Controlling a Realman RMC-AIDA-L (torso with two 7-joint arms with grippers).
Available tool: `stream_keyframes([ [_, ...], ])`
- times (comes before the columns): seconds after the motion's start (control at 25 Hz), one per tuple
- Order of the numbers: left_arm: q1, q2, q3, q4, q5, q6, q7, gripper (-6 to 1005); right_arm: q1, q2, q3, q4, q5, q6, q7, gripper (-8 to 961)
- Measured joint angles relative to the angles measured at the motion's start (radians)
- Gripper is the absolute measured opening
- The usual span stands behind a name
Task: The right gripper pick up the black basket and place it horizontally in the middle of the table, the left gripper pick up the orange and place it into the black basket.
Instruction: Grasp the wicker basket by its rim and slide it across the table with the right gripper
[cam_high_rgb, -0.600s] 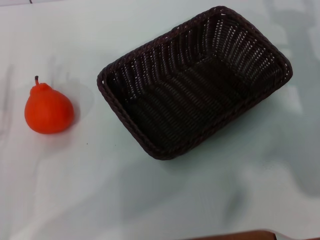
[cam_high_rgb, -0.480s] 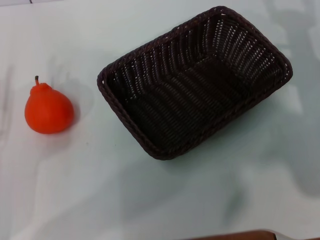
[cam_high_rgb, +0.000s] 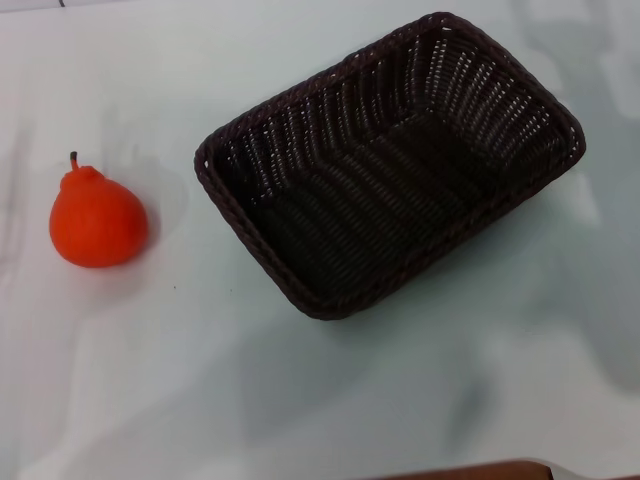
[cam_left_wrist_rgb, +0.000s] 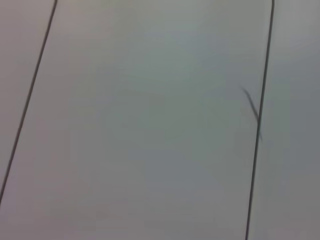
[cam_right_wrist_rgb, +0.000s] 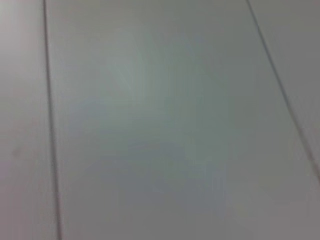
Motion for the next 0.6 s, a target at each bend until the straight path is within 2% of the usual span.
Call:
stream_keyframes([
  [0.16, 0.001, 0.0, -0.004, 0.006, -0.004, -0.008, -0.002, 886, -0.005, -0.006, -0.149, -0.132, -0.034, -0.008, 0.234, 861],
  [0.4, 0.001, 0.0, -0.005, 0.007, -0.005, -0.004, -0.005, 886, -0.003, -0.005, -0.382, -0.59, -0.242, -0.101, 0.908, 855],
  [0.6, 0.002, 0.0, -0.005, 0.013, -0.005, 0.001, -0.006, 887, 0.016, -0.032, -0.529, -0.935, -0.511, -0.086, 1.437, 848],
])
